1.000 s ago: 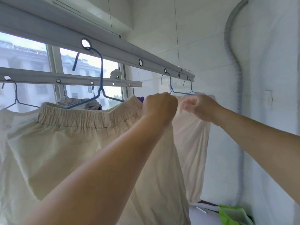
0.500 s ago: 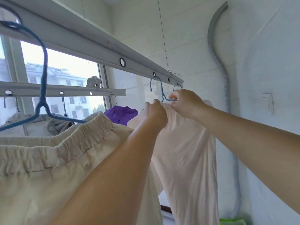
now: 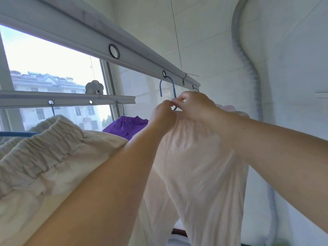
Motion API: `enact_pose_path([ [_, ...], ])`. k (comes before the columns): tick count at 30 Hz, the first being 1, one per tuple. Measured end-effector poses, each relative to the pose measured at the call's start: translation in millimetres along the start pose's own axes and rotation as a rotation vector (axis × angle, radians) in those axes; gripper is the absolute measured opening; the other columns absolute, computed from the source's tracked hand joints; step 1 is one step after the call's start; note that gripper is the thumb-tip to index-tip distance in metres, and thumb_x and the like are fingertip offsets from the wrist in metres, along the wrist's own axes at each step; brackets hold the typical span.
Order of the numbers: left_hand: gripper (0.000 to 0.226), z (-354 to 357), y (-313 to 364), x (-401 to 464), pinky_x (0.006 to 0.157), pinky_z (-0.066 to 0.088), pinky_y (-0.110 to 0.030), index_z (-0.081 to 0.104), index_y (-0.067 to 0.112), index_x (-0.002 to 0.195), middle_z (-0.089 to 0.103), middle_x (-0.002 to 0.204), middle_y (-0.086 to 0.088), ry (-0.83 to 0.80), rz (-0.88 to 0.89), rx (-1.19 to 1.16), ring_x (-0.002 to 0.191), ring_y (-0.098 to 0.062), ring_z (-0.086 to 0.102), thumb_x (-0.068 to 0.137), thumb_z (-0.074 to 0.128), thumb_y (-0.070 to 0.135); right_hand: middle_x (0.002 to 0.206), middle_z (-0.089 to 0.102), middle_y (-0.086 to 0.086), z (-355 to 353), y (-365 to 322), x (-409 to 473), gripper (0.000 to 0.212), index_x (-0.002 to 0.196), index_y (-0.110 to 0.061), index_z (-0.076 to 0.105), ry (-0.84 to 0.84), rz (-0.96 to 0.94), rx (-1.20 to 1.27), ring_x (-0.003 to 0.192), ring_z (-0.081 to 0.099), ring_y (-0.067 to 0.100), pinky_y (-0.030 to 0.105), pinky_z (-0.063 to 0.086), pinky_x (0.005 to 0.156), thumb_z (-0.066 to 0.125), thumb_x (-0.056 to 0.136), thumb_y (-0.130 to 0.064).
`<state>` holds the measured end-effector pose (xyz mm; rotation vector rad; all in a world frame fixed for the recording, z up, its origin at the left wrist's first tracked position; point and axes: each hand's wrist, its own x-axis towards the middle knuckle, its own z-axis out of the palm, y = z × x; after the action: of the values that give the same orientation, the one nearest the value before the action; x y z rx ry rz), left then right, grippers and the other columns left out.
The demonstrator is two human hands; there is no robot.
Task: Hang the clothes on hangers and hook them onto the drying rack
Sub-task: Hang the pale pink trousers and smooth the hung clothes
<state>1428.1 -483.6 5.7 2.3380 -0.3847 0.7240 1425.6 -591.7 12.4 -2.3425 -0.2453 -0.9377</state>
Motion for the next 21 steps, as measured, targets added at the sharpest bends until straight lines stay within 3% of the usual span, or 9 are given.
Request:
enact_pose_path([
  [3, 0.032, -4, -1, 9, 0.08, 0.045, -0.03, 0.056, 0.009, 0.119, 0.06, 0.114, -0.004, -0.037, -0.049, -0.176, 0.1, -0.023, 0.057, 0.088, 0.051, 0.013, 0.084, 0.066, -0.004, 5, 7, 11, 0.042, 0.085, -0.023, 0.068, 0.031, -0.006, -0.003, 0.084, 0.059, 0.018, 0.029, 0.038, 0.067, 0.042, 0.086, -0.056],
  [6, 0.028, -10, 2, 14, 0.058, 0.043, -0.02, 0.06, 0.002, 0.112, 0.059, 0.09, -0.001, -0.057, -0.113, -0.323, 0.071, -0.014, 0.053, 0.092, 0.045, 0.016, 0.062, 0.055, -0.003, 3, 17, 21, 0.044, 0.07, -0.018, 0.065, 0.028, -0.013, 0.009, 0.067, 0.054, 0.017, 0.027, 0.033, 0.056, 0.047, 0.083, -0.056],
  [9, 0.032, -16, 3, 19, 0.053, 0.034, -0.025, 0.064, 0.011, 0.074, 0.057, 0.07, 0.0, -0.131, -0.244, -0.41, 0.064, -0.014, 0.048, 0.089, 0.039, 0.023, 0.056, 0.05, -0.002, 0, 27, 27, 0.044, 0.062, -0.015, 0.059, -0.006, -0.086, 0.045, 0.06, 0.05, 0.016, 0.027, 0.031, 0.054, 0.051, 0.084, -0.052],
  [12, 0.039, -14, 2, 25, 0.053, 0.031, -0.024, 0.056, 0.016, 0.061, 0.053, 0.063, 0.0, -0.236, -0.316, -0.362, 0.057, -0.016, 0.045, 0.088, 0.038, 0.037, 0.063, 0.052, 0.003, -4, 34, 31, 0.046, 0.07, -0.006, 0.063, -0.03, -0.164, 0.095, 0.062, 0.049, 0.017, 0.028, 0.033, 0.058, 0.052, 0.085, -0.048],
  [17, 0.045, -9, -8, 22, 0.065, 0.042, -0.028, 0.066, 0.012, 0.073, 0.067, 0.067, -0.006, -0.409, -0.451, -0.354, 0.059, -0.022, 0.058, 0.085, 0.043, 0.049, 0.067, 0.056, 0.004, -9, 46, 35, 0.042, 0.06, -0.014, 0.056, -0.087, -0.226, 0.19, 0.062, 0.048, 0.015, 0.03, 0.037, 0.064, 0.053, 0.084, -0.048],
  [21, 0.031, -9, -18, 16, 0.076, 0.043, -0.032, 0.066, 0.01, 0.082, 0.068, 0.081, -0.009, -0.529, -0.485, -0.364, 0.075, -0.025, 0.06, 0.082, 0.051, 0.038, 0.056, 0.055, -0.008, -14, 51, 34, 0.046, 0.049, -0.018, 0.047, -0.108, -0.247, 0.229, 0.057, 0.045, 0.013, 0.03, 0.035, 0.062, 0.053, 0.085, -0.047],
])
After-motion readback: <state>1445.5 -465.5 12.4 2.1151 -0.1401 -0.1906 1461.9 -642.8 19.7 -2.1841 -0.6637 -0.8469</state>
